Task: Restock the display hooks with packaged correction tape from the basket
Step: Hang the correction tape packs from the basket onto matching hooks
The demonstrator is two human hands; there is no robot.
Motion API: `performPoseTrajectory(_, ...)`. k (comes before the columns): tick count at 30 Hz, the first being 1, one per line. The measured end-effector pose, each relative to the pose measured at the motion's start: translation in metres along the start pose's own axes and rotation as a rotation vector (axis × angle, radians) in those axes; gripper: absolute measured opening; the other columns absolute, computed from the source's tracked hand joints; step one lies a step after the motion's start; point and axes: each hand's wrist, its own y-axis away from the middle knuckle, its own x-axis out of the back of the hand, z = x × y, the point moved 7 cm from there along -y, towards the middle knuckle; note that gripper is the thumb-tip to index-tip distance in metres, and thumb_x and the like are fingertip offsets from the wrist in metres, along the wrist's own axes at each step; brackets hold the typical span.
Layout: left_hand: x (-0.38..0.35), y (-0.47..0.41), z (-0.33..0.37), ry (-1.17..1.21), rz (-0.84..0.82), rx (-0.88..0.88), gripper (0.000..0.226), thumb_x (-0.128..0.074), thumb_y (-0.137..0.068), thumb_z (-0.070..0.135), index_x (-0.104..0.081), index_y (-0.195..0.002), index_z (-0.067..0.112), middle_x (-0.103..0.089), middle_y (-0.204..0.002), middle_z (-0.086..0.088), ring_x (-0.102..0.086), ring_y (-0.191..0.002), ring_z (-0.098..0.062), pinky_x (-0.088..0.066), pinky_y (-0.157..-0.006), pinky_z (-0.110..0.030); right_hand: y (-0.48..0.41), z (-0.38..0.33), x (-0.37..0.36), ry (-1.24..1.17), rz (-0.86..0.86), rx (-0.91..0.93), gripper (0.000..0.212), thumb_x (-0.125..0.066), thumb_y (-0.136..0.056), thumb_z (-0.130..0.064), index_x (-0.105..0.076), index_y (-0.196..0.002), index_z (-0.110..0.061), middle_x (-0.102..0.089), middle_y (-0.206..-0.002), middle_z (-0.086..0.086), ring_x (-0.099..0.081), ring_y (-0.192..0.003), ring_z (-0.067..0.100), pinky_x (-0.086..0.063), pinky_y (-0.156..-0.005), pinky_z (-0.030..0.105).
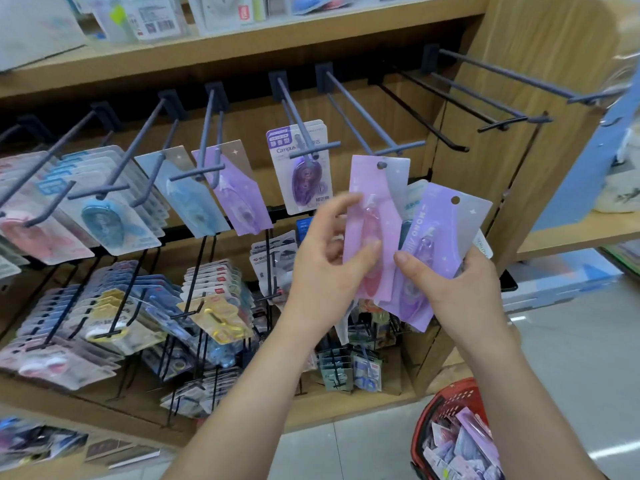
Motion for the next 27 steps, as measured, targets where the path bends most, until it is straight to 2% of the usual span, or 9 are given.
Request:
performPoseTrajectory(3, 0.005, -0.004, -0.011, -0.064, 0.091, 0.038, 0.052, -0.073, -0.087, 0.010, -0.060, -0.115, 0.051, -0.071, -0.105, -0.005, -0.070, -0.082, -0.026, -0.059, -0.077, -0.039, 0.002, 0.001, 0.008, 0.027, 0.021, 0.001, 0.023, -0.084, -0.075, -0.029, -0.067, -0.090, -0.027, -0.073, -0.084, -0.019, -0.069, -0.080, 0.002, -0.051, -0.063, 0.012)
performPoseTrajectory(6, 0.005, -0.030, -0.019, -0.181, 0.208, 0.042, 0.051, -0.075, -0.086, 0.017, -0.060, -0.128, 0.042, -0.068, -0.124, -0.008, -0.064, -0.113, -0.027, -0.053, -0.096, -0.039, 0.006, 0.004, 0.020, 0.033, 0.066, -0.016, 0.027, -0.084, -0.074, -0.032, -0.067, -0.094, -0.026, -0.074, -0.086, -0.019, -0.070, -0.083, 0.002, -0.052, -0.067, 0.018)
performPoseTrajectory(7, 0.005, -0.041, -0.024, -0.219, 0.244, 0.052, 0.051, -0.075, -0.087, 0.019, -0.059, -0.132, 0.037, -0.067, -0.124, -0.008, -0.062, -0.115, -0.026, -0.052, -0.097, -0.036, 0.007, 0.003, 0.023, 0.029, 0.078, -0.023, 0.029, -0.084, -0.073, -0.033, -0.068, -0.095, -0.025, -0.074, -0.085, -0.018, -0.070, -0.082, 0.003, -0.051, -0.067, 0.019)
performPoseTrajectory(10, 0.005, -0.066, -0.035, -0.294, 0.276, 0.103, 0.052, -0.069, -0.091, 0.022, -0.054, -0.139, 0.037, -0.069, -0.112, 0.005, -0.063, -0.096, -0.012, -0.051, -0.084, -0.023, 0.010, -0.002, 0.025, -0.031, 0.062, -0.044, 0.032, -0.083, -0.070, -0.035, -0.068, -0.095, -0.021, -0.075, -0.082, -0.016, -0.070, -0.077, 0.003, -0.051, -0.062, 0.015)
performPoseTrajectory(15, 0.004, -0.048, -0.028, -0.575, 0.188, 0.006, 0.050, -0.061, -0.095, 0.032, -0.046, -0.143, 0.033, -0.055, -0.127, 0.001, -0.053, -0.118, -0.019, -0.046, -0.101, -0.039, 0.016, -0.005, 0.015, -0.186, -0.020, -0.102, 0.035, -0.077, -0.060, -0.038, -0.068, -0.089, -0.020, -0.074, -0.075, -0.012, -0.070, -0.070, 0.003, -0.050, -0.058, 0.015)
performPoseTrajectory(18, -0.007, -0.001, -0.017, -0.407, 0.058, -0.072, 0.034, -0.066, -0.087, 0.037, -0.061, -0.121, 0.038, -0.051, -0.106, 0.010, -0.056, -0.098, -0.008, -0.053, -0.082, -0.031, 0.019, -0.005, 0.006, -0.213, -0.069, -0.114, 0.035, -0.077, -0.061, -0.038, -0.069, -0.088, -0.018, -0.074, -0.076, -0.009, -0.070, -0.071, 0.005, -0.052, -0.060, 0.016)
performPoseTrajectory(21, -0.020, 0.033, -0.027, -0.344, -0.180, 0.074, 0.060, -0.074, -0.073, 0.055, -0.053, -0.128, 0.044, -0.047, -0.105, 0.013, -0.053, -0.089, -0.004, -0.044, -0.073, -0.015, 0.022, -0.005, -0.005, -0.238, -0.115, -0.135, 0.035, -0.074, -0.062, -0.040, -0.068, -0.089, -0.019, -0.074, -0.075, -0.009, -0.069, -0.070, 0.006, -0.054, -0.060, 0.018)
performPoseTrajectory(24, -0.012, 0.041, -0.030, -0.454, -0.179, 0.117, 0.093, -0.071, -0.054, 0.068, -0.047, -0.139, 0.038, -0.043, -0.108, 0.022, -0.054, -0.087, -0.005, -0.045, -0.074, -0.015, 0.025, -0.005, -0.016, -0.229, -0.138, -0.151, 0.034, -0.070, -0.064, -0.044, -0.066, -0.086, -0.019, -0.072, -0.069, -0.013, -0.066, -0.064, 0.002, -0.052, -0.057, 0.016)
performPoseTrajectory(27, -0.001, 0.041, -0.028, -0.352, -0.077, 0.215, 0.073, -0.079, -0.054, 0.054, -0.058, -0.123, 0.042, -0.052, -0.103, 0.020, -0.061, -0.075, -0.008, -0.051, -0.071, -0.023, 0.028, -0.007, -0.024, -0.225, -0.184, -0.148, 0.034, -0.062, -0.070, -0.047, -0.065, -0.089, -0.019, -0.070, -0.067, -0.017, -0.063, -0.061, -0.003, -0.047, -0.055, 0.011)
